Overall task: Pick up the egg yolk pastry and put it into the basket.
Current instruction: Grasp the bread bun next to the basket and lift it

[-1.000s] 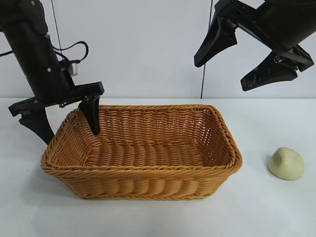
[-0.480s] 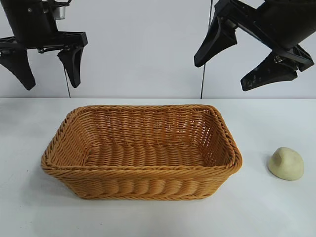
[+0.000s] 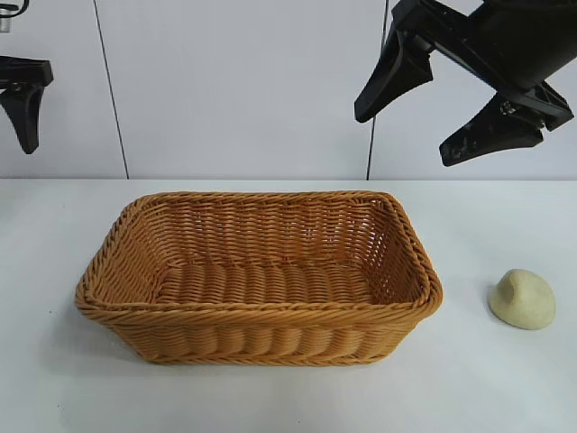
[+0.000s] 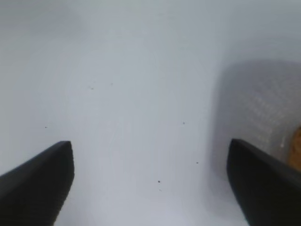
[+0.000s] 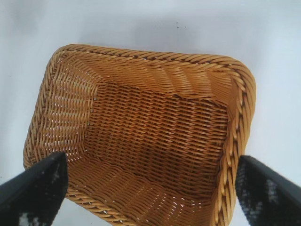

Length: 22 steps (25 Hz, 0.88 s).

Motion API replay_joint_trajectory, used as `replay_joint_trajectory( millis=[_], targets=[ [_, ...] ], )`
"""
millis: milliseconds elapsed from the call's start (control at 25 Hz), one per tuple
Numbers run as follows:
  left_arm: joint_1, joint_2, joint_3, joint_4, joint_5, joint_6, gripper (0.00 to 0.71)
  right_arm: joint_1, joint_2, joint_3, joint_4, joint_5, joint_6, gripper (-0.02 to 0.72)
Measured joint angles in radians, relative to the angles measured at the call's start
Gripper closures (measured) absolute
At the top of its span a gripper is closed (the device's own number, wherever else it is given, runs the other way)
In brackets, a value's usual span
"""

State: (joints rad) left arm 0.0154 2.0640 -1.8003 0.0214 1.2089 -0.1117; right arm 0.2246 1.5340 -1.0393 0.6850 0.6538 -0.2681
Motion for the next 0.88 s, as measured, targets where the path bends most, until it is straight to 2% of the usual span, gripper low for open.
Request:
replay_joint_trajectory(
  millis=[200,400,600,880],
  targets=[
    [0.01,-0.028,0.046,-0.001,0.0,0.019,0.07,0.0,0.0,0.0,0.0,0.0,0.0,0.012],
    [0.01,-0.137,0.183,-0.004,0.0,0.029,0.07,0.0,0.0,0.0,0.0,0.0,0.0,0.012],
    [0.01,-0.335,0.38,-0.001,0.0,0.036,0.07,0.0,0.0,0.0,0.0,0.0,0.0,0.012],
    [0.01,-0.717,0.685,-0.001,0.001,0.044,0.07,0.0,0.0,0.0,0.0,0.0,0.0,0.012]
  ],
)
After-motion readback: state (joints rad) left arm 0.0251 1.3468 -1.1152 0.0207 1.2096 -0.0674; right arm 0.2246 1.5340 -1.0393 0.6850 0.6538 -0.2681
